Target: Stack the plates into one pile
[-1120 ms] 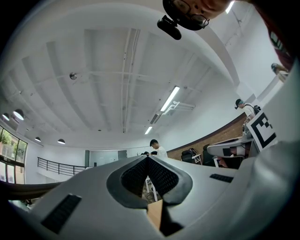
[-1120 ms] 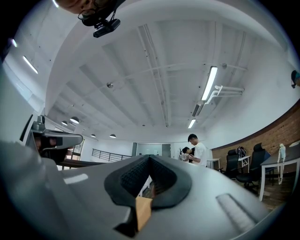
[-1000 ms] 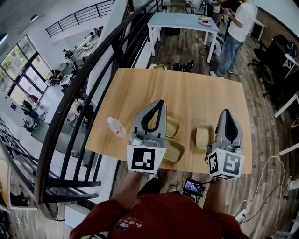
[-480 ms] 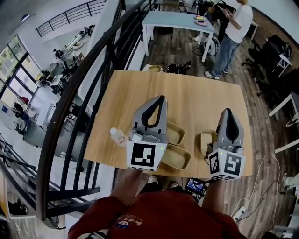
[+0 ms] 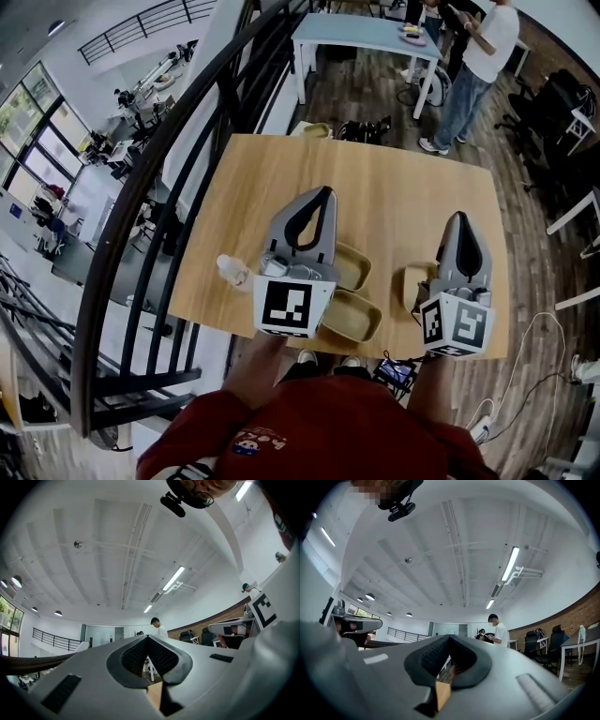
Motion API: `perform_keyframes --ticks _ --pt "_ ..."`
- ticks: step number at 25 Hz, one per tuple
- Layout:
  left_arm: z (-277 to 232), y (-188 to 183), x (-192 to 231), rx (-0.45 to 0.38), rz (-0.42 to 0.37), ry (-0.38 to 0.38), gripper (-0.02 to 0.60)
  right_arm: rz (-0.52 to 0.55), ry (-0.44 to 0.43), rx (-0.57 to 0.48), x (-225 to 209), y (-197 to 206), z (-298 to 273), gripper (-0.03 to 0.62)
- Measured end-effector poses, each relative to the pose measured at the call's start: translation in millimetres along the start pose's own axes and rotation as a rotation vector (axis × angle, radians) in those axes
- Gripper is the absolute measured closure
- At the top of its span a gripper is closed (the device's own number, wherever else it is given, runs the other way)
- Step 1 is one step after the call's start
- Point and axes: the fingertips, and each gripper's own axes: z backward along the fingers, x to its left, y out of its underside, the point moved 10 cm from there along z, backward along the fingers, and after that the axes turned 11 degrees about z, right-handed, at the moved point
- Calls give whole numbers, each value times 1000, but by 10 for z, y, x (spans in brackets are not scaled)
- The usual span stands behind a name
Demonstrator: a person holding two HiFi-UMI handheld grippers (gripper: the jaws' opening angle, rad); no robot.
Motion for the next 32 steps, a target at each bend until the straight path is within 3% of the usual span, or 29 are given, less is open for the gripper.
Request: perform_keyframes --ticks 14,32 --pt "-55 244 -37 51 -20 -21 577 -57 -6 89 -62 305 27 585" --pt "378 1109 -40 383 50 -30 575 -224 -89 425 215 1057 480 585"
